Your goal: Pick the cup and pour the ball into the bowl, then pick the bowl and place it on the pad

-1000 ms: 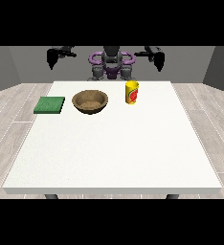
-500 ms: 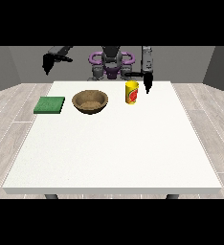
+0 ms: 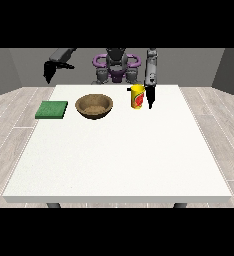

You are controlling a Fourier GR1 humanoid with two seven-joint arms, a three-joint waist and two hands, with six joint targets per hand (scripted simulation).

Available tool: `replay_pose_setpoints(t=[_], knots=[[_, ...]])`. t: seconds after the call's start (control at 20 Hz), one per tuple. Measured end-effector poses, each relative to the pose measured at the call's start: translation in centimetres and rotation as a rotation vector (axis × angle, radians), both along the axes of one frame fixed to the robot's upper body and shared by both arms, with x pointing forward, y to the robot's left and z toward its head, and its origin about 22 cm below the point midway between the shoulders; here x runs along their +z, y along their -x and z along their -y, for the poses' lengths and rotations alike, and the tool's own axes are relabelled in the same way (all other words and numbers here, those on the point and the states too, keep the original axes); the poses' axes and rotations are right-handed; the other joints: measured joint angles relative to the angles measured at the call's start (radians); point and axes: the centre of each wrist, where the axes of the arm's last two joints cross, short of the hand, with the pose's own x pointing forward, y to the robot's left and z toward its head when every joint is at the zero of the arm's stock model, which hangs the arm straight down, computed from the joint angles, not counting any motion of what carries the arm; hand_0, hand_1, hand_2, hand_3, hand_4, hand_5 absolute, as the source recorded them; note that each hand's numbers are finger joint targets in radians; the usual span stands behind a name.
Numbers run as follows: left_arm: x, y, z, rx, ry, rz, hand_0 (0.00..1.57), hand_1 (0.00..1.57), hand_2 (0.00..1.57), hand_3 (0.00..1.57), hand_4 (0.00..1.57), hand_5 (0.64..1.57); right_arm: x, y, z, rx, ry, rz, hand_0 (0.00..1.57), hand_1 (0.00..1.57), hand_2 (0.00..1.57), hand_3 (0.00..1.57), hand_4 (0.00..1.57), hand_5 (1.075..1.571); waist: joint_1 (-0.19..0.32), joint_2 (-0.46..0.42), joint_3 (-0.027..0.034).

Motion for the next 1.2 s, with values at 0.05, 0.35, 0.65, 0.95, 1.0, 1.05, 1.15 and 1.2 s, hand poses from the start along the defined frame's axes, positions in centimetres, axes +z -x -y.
replay_pose_setpoints(t=[0.05,0.35,0.65,0.95,1.0,1.05,1.15,1.2], knots=[[-0.3,-0.2,0.1,0.002,-0.001,0.003,0.0,0.0,0.0,0.0,0.0,1.521,-0.1,-0.1,-0.1,0.001,0.0,0.005,0.0,0.0,0.0,0.0,0.0,1.571,0.0,0.005,-0.0001],[-1.1,-1.3,-0.4,0.014,-0.003,0.005,0.0,0.0,0.0,0.0,0.0,1.559,-0.3,-0.4,0.0,0.017,0.009,0.014,0.0,0.0,0.0,0.0,0.0,1.571,-0.015,0.019,-0.0001],[-1.3,-1.2,-0.1,0.094,-0.192,0.078,1.32,1.32,1.57,1.57,1.45,1.245,1.1,-1.5,0.0,0.036,0.018,0.056,0.0,0.0,0.0,0.0,0.0,1.57,-0.049,0.043,0.0169],[-1.5,-0.7,-0.2,0.174,-0.305,0.086,1.32,1.32,1.57,1.57,1.5,1.256,1.8,-1.6,1.1,0.036,0.033,0.047,0.0,0.0,0.0,0.0,0.0,1.57,-0.073,0.03,0.0187],[-1.8,-0.3,0.3,0.157,-0.317,0.056,1.31,1.31,1.57,1.57,1.49,1.277,1.4,-1.5,1.7,0.022,0.029,0.019,0.0,0.0,0.0,0.0,0.0,1.569,-0.061,0.006,0.0151],[-1.7,-0.5,0.6,0.136,-0.335,0.027,1.34,1.34,1.57,1.57,1.53,1.304,0.9,-1.4,2.4,0.008,0.03,-0.006,0.0,0.0,0.0,0.0,0.0,1.57,-0.046,-0.018,0.012],[-1.5,-0.6,0.2,0.112,-0.404,-0.032,1.38,1.38,1.57,1.57,1.57,1.341,-0.1,-0.8,3.1,-0.018,0.028,-0.073,0.0,0.0,0.0,0.0,0.0,1.569,-0.021,-0.088,0.0083],[-1.1,-0.8,-0.8,0.118,-0.456,-0.051,1.41,1.41,1.57,1.57,1.57,1.329,-0.8,-0.4,3.3,-0.021,0.025,-0.099,0.0,0.0,0.0,0.0,0.0,1.569,-0.014,-0.116,0.0073]])
